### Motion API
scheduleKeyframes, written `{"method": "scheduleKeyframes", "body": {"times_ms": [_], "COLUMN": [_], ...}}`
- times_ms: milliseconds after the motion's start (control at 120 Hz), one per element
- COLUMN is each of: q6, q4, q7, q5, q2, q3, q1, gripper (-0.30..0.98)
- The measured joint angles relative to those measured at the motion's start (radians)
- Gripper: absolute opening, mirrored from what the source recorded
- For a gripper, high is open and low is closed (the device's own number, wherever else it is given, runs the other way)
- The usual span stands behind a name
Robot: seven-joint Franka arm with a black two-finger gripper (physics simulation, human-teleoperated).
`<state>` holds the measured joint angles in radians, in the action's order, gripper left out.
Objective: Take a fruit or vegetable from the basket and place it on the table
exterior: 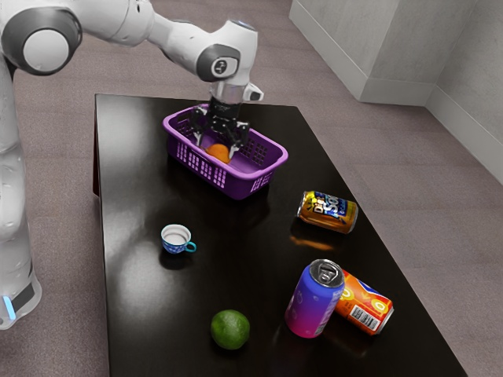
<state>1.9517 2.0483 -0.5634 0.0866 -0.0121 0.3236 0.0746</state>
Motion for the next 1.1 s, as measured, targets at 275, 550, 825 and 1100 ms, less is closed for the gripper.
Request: {"method": "scheduleKeyframes", "body": {"times_ms": [275,550,825,1100], "q6": [0.029,0.034,-0.021,-0.073], "q4": [-0.005,-0.018,-0.113,-0.193], "q7": [0.021,0.048,0.031,0.015], "q5": [0.018,0.012,-0.053,-0.058], "q2": [0.026,0.03,0.024,0.02], "q3": [0.0,-0.001,-0.092,-0.15], "q1": [-0.013,-0.023,0.042,0.049], "gripper": [0.58,0.37,0.35,0.34]}}
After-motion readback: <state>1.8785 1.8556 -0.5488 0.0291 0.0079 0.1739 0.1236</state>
